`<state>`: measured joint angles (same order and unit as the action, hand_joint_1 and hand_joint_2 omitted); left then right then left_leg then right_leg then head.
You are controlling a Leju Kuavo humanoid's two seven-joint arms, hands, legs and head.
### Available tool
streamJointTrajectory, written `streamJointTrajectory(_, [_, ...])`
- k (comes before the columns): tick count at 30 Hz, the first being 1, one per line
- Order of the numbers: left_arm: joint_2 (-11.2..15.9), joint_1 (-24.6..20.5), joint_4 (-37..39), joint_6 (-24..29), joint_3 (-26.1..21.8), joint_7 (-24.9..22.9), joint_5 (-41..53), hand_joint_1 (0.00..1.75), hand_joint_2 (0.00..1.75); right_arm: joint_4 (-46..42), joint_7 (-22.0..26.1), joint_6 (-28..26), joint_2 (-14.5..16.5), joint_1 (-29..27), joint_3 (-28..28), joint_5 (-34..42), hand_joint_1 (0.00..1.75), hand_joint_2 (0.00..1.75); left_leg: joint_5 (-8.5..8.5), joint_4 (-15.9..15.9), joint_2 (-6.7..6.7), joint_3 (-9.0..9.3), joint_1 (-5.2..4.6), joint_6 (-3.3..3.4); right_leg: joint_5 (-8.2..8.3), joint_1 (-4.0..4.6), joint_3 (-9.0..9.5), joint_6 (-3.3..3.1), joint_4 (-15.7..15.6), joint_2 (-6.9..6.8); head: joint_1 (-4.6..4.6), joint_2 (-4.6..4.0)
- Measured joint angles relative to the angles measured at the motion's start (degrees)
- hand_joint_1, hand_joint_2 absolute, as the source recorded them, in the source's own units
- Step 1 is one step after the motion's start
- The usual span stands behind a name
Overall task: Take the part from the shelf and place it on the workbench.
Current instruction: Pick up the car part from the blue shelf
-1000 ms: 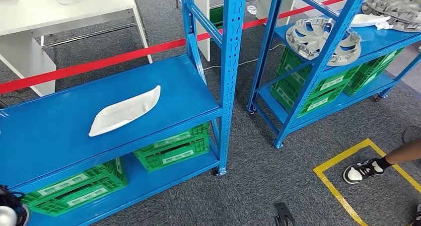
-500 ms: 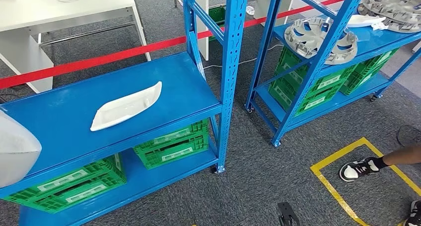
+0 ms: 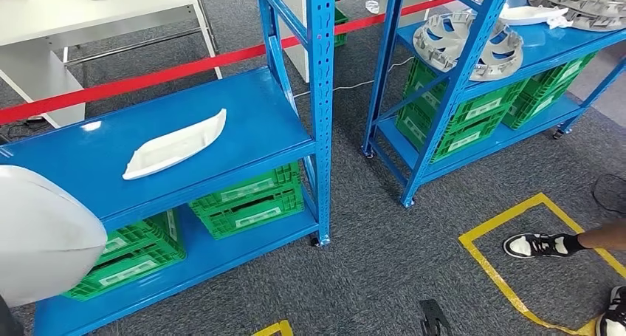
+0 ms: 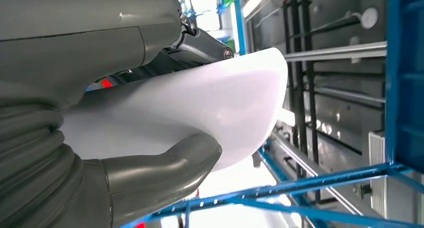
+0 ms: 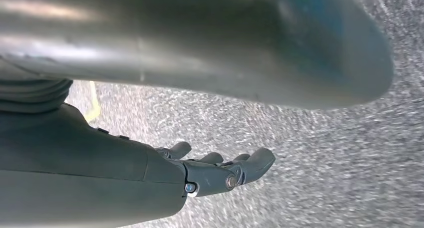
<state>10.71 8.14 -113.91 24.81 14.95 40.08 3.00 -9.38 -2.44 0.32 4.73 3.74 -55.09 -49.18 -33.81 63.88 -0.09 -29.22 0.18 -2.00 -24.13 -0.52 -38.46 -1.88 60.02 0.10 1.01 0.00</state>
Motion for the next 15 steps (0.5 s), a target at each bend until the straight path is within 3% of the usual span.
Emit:
streamJointTrajectory(2, [-0.5,1.3,-0.2,-0.8,0.0,0.0,-0.6,1.75,1.75,0.0,-0.4,0.1,0.1,-0.2,-0.4,0.2,0.00,0.00,0.62,-6.1,0.09,3.78,-0.44,0.62,1.00,-0.06,-0.24,0.62,-0.2,0.03,-0.03,0.00])
streamJointTrajectory(5, [-1.2,3.2,-0.5,-0.6,0.1,0.1,-0.9,1.75,1.75,0.0,-1.1,0.0,0.2,-0.6,-0.5,-0.3,0.00,0.00,1.58,-7.4,0.13,3.39,-0.71,1.76,2.55,-0.25,-0.13,1.93,-1.1,-0.01,-0.38,0.00])
streamJointTrajectory(6, [-1.4,3.7,-0.6,-0.5,0.2,0.0,-1.2,1.75,1.75,0.0,-1.1,0.0,0.2,-0.7,-0.5,-0.7,0.00,0.00,2.37,-7.6,0.16,2.80,-0.59,2.22,2.10,-0.24,-0.45,2.31,-1.0,0.02,-0.39,0.00])
streamJointTrajectory(7, [-1.6,4.1,-0.6,-0.5,0.2,0.0,-1.9,1.75,1.75,0.0,-1.1,0.0,0.2,-0.8,-0.5,-1.0,0.00,0.00,3.24,-7.8,0.21,2.07,-0.40,2.64,0.47,-0.24,-1.01,2.60,0.0,0.06,-0.31,0.00])
streamJointTrajectory(8, [-1.7,4.4,-0.6,-0.7,0.3,0.0,-2.8,1.75,1.75,0.0,-1.0,-0.1,0.3,-0.8,-0.5,-1.3,0.00,0.00,4.11,-7.9,0.27,1.20,-0.24,2.92,-2.30,-0.28,-1.82,2.82,2.2,0.07,-0.16,0.00])
streamJointTrajectory(10, [-1.8,5.1,-0.5,-2.2,0.1,0.0,-5.3,1.75,1.75,0.0,-0.4,-0.2,0.3,-0.7,-0.5,-2.1,0.00,0.00,5.53,-7.8,0.37,-0.57,-0.27,3.22,-8.45,-0.34,-3.46,3.20,9.4,0.09,0.08,0.00])
streamJointTrajectory(11, [-1.8,5.4,-0.4,-3.2,-0.3,0.0,-6.4,1.75,1.75,0.0,0.1,-0.2,0.3,-0.5,-0.5,-2.5,0.00,0.00,6.23,-7.7,0.42,-1.44,-0.30,3.19,-9.99,-0.34,-3.84,3.33,12.9,0.08,0.13,0.00])
streamJointTrajectory(12, [-2.0,5.9,-0.3,-4.3,-0.8,-0.1,-7.0,1.75,1.75,0.0,0.7,-0.1,0.4,-0.4,-0.4,-3.0,0.00,0.00,6.91,-7.5,0.48,-2.35,-0.33,3.14,-10.06,-0.32,-3.57,3.40,15.3,0.07,0.14,0.00])
streamJointTrajectory(13, [-2.1,6.4,-0.5,-5.1,-1.3,-0.1,-7.2,1.75,1.75,0.0,1.4,0.0,0.4,-0.3,-0.3,-3.4,0.00,0.00,7.58,-7.2,0.54,-3.37,-0.35,3.03,-8.96,-0.31,-2.37,3.41,15.9,0.06,0.16,0.00])
streamJointTrajectory(15, [-2.5,7.7,-1.4,-6.1,-2.1,-0.1,-6.6,1.75,1.75,0.0,2.6,0.3,0.5,-0.2,-0.2,-3.9,0.00,0.00,8.58,-6.3,0.62,-5.39,-0.35,2.71,-6.21,-0.32,3.09,3.22,10.8,0.06,0.17,0.00])
